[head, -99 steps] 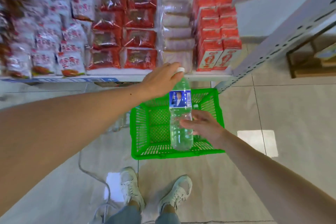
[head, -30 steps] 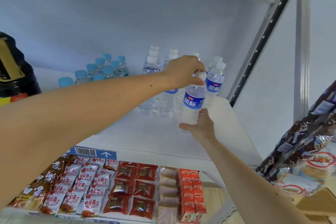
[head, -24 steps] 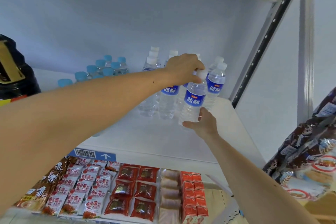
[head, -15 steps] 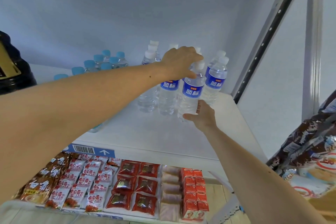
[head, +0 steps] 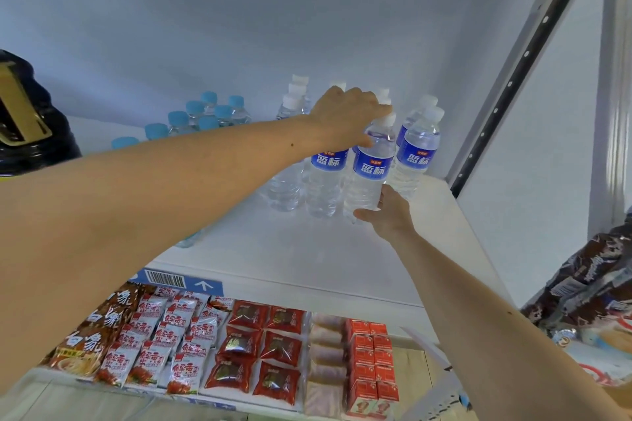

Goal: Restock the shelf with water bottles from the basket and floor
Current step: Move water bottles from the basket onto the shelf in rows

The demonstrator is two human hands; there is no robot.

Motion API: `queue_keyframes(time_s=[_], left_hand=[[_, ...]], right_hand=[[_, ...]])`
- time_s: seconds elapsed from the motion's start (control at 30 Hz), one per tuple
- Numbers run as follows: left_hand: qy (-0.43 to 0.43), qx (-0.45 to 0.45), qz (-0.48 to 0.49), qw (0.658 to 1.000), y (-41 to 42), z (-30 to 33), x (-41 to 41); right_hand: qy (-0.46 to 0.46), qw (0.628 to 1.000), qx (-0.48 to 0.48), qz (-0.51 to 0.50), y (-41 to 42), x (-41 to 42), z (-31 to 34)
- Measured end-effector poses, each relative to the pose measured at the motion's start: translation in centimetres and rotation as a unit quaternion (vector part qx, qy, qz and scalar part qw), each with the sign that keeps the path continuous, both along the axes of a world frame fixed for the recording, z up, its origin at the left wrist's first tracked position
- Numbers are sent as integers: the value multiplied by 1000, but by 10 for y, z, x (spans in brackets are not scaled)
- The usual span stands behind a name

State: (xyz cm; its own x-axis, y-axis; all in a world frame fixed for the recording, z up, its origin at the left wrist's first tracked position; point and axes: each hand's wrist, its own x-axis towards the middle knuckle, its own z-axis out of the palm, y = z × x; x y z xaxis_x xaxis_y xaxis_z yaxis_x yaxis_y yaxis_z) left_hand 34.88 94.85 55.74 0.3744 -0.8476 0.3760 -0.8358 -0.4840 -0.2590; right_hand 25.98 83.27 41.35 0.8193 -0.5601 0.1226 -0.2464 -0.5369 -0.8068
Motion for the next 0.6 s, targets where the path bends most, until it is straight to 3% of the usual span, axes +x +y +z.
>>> queue_keyframes(time_s=[0.4,0.6], left_hand=[[-13,11,5,1000,-1,-2,6],[-19,-6,-3,1000,4,-6,2]], right_hand=[[45,998,-35,0,-4,4,4],[80,995,-30,-48,-5,-10,-3]])
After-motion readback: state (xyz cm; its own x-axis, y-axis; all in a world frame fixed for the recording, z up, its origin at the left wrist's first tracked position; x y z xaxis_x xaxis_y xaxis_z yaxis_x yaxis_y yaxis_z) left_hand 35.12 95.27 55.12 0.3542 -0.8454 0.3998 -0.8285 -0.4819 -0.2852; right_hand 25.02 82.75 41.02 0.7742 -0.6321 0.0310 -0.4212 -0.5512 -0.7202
